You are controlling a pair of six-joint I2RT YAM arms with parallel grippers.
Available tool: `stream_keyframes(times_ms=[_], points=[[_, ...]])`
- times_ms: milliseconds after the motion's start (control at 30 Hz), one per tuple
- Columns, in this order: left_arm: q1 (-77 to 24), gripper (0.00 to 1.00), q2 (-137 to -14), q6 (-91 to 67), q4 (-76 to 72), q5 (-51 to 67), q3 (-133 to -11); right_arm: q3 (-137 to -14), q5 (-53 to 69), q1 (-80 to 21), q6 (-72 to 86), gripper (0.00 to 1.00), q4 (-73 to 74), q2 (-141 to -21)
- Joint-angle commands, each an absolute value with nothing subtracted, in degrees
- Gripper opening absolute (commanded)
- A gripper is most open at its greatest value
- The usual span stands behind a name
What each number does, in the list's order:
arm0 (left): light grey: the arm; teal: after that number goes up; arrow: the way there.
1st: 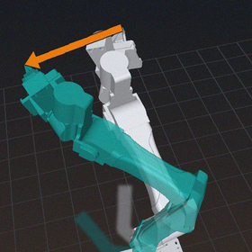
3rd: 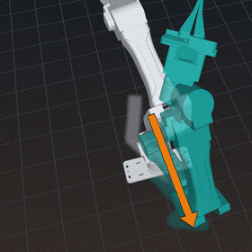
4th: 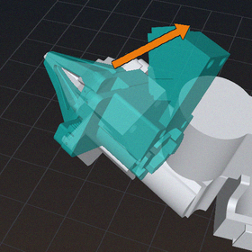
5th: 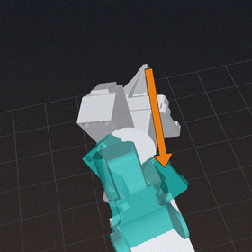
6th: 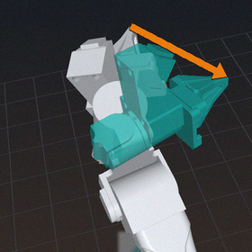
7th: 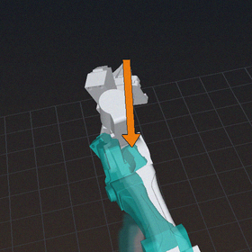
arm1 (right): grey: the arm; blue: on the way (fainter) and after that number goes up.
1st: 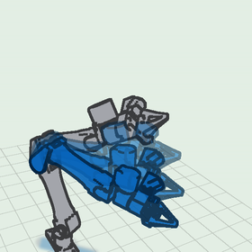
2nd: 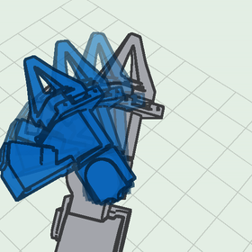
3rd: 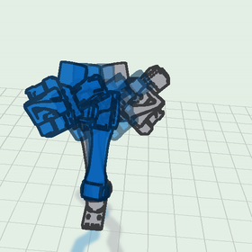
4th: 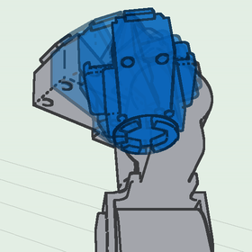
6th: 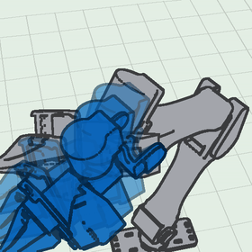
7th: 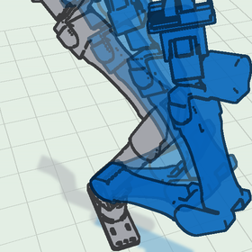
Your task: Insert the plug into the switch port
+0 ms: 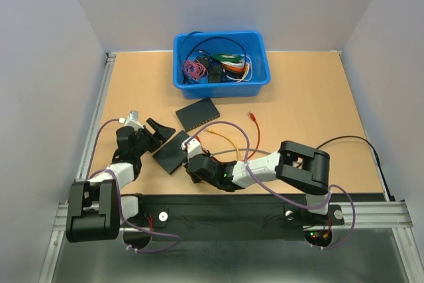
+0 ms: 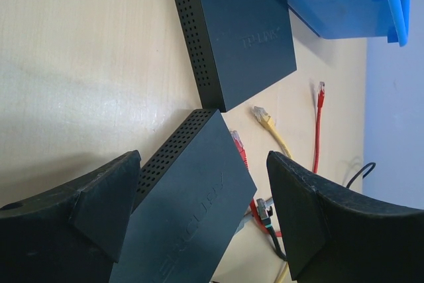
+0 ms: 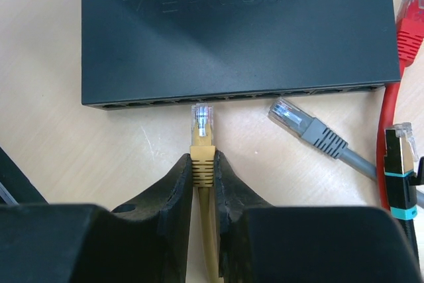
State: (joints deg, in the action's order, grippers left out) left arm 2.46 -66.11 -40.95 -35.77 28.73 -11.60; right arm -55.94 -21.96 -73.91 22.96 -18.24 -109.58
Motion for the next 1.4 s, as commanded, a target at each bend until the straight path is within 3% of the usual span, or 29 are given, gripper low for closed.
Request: stream_keyframes(times_ms=[0, 1367], points=[[2.64, 0.88, -66.71, -40.08, -38.23, 30.15, -12.22, -56.78, -22.41, -73.48, 24.08, 0.00, -13.62, -108.19], [1.14, 0.88, -65.13, -38.23, -36.91, 32.17, -11.60, -70.48, -19.16, -71.10, 25.05, 0.00, -1.15, -116.19]])
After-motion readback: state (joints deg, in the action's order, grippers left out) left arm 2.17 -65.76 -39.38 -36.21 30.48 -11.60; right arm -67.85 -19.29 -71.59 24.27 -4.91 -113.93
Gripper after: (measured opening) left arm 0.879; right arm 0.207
